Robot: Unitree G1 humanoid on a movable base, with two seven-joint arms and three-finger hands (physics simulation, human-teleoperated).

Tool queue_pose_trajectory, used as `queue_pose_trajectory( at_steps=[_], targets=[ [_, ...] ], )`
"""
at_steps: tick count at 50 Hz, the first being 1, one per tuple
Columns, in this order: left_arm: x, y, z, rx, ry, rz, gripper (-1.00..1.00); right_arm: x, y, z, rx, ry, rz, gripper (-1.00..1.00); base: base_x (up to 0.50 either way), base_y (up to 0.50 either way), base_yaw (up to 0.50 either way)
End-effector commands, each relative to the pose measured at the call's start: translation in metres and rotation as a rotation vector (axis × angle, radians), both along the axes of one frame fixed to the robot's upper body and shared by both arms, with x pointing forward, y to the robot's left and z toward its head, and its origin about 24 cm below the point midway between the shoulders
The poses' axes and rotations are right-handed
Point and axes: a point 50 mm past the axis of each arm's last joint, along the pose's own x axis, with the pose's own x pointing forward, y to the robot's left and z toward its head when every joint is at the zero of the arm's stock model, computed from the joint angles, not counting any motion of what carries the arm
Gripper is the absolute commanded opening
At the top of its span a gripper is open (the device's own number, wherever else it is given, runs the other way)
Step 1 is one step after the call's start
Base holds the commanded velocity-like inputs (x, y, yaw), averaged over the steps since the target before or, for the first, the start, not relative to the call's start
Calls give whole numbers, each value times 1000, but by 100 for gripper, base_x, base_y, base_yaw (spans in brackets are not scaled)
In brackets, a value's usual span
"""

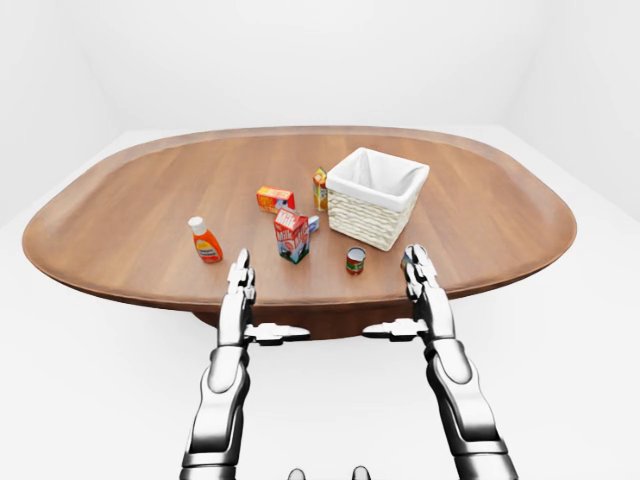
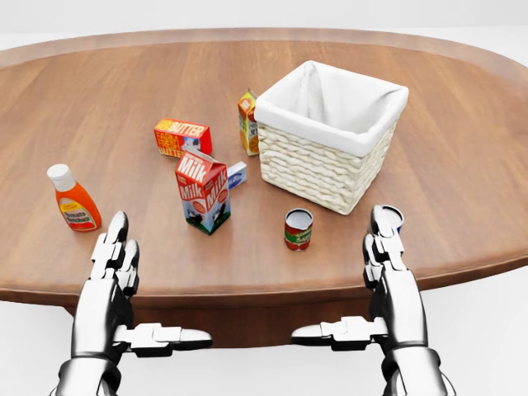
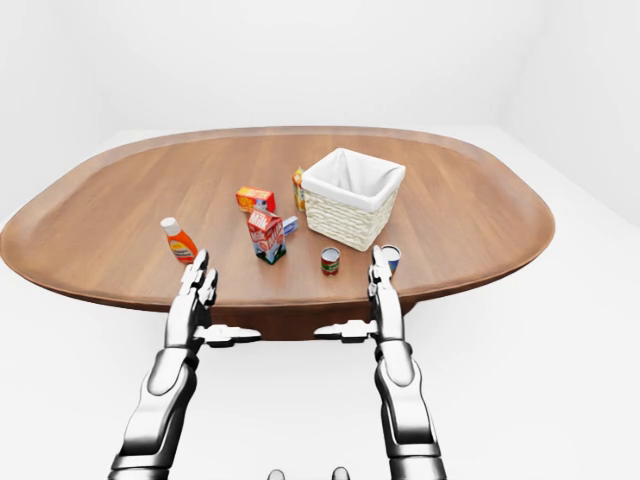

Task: Pick up the tomato sauce, and put it in the basket.

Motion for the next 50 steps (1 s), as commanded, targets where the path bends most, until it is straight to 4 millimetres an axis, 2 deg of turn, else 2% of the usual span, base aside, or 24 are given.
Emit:
queue_pose_trajectory(
  at_steps=[1, 14, 31, 39, 50],
  targets=[
    [0, 6, 0, 4, 0, -1, 100, 0, -7, 1, -7, 14, -2, 100, 0, 0, 0],
    [-2, 5, 7, 14, -8, -8, 100, -3, -7, 10, 2, -1, 2, 100, 0, 0, 0],
    [-4, 6, 27, 19, -66, -10, 100, -5, -7, 24, 7, -57, 5, 100, 0, 0, 0],
    [-6, 6, 45, 23, -140, -10, 100, -6, -7, 32, 9, -93, 6, 100, 0, 0, 0],
    [-7, 7, 51, 25, -168, -10, 100, -9, -7, 43, 8, -139, 5, 100, 0, 0, 0]
  ],
)
